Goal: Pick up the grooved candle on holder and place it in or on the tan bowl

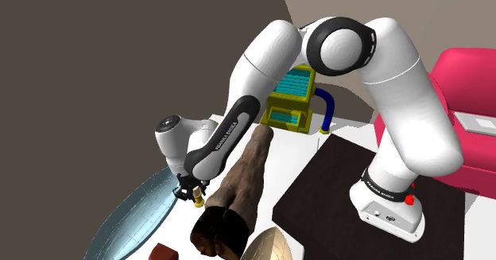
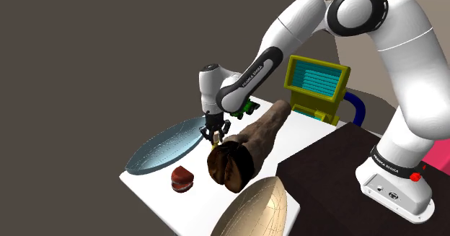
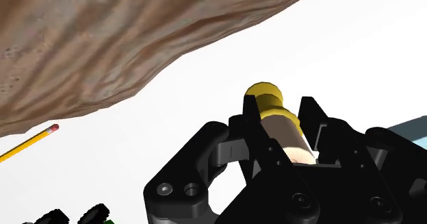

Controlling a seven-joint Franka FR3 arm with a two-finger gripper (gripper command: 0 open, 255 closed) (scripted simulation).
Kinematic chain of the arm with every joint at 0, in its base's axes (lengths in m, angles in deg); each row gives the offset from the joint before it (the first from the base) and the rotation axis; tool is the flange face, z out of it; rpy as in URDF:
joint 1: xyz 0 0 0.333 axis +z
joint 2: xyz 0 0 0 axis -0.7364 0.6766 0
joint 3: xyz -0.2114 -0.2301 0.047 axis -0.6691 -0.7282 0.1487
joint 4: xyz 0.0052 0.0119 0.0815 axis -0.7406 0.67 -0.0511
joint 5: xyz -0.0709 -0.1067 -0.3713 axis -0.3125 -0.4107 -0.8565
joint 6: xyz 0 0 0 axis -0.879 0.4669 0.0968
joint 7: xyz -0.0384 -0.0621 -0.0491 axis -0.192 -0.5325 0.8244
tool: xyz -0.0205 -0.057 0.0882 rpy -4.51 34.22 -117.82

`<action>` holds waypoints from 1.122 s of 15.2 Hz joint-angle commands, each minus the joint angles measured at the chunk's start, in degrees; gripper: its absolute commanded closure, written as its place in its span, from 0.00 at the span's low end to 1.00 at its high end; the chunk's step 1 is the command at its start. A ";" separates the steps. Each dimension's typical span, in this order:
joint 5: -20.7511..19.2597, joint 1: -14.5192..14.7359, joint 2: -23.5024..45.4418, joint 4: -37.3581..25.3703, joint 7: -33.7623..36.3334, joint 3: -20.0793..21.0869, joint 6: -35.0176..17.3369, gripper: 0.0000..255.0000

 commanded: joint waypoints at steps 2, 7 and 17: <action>0.68 -0.43 -1.82 0.45 -0.28 0.66 1.35 1.00; 1.88 -1.20 -4.71 0.85 -0.94 1.71 3.77 1.00; 4.37 -2.56 -10.03 0.69 -2.32 3.58 9.02 1.00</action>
